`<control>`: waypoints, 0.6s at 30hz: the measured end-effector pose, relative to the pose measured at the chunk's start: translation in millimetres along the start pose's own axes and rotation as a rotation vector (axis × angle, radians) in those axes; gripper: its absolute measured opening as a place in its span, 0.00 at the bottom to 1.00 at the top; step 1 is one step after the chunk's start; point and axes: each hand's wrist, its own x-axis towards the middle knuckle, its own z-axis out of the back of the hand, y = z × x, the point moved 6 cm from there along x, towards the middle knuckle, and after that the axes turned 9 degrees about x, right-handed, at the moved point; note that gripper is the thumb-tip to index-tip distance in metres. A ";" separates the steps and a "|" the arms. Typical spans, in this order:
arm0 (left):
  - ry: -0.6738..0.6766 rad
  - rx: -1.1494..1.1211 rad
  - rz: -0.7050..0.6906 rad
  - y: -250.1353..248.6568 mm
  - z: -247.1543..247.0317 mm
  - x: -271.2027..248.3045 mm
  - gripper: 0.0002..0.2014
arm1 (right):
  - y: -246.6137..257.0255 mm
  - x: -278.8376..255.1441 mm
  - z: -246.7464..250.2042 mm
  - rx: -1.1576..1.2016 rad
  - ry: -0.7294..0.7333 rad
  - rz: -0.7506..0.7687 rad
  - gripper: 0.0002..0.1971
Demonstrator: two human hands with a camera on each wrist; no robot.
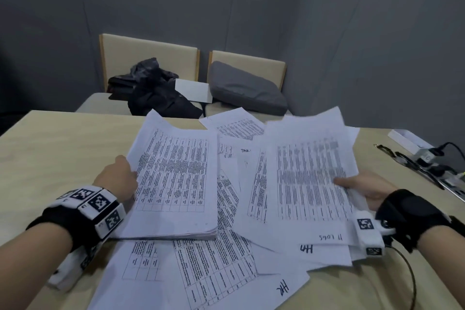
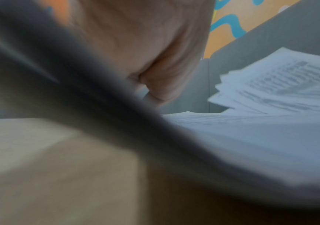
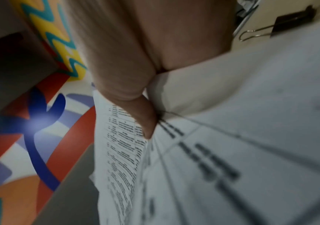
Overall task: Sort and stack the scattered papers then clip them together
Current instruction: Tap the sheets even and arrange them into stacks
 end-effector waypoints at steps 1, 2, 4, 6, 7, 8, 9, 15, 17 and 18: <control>-0.002 -0.002 -0.002 0.1 0.1 -0.5 0.13 | 9.2 0.7 0.9 0.106 0.004 0.055 0.34; -0.005 -0.004 -0.004 0.3 0.0 -0.6 0.13 | 17.3 -0.7 1.1 0.228 0.021 0.065 0.35; -0.013 -0.008 -0.005 0.3 0.5 -0.8 0.12 | 34.5 -10.0 -2.7 0.394 0.088 0.070 0.44; -0.017 -0.009 -0.003 0.2 0.8 -0.7 0.12 | 53.1 -15.6 -10.6 0.553 0.206 0.097 0.39; -0.018 -0.007 -0.002 -0.1 0.8 -1.0 0.12 | 60.0 -16.1 -15.4 0.592 0.243 0.108 0.39; -0.018 -0.006 -0.002 -0.2 0.8 -0.9 0.12 | 66.2 -19.0 -26.1 0.612 0.289 0.094 0.39; -0.016 -0.007 -0.001 -0.6 1.0 -1.5 0.12 | 70.2 -18.6 -35.8 0.639 0.306 0.082 0.35; -0.015 -0.011 -0.006 -1.0 2.7 -3.3 0.09 | 62.2 8.7 -118.5 0.546 0.311 0.040 0.47; -0.025 -0.026 -0.020 0.0 3.1 -4.0 0.08 | 60.2 12.4 -155.2 0.464 0.310 0.069 0.36; -0.023 -0.030 -0.030 0.6 2.5 -3.8 0.09 | 57.4 15.2 -169.7 0.425 0.284 0.103 0.27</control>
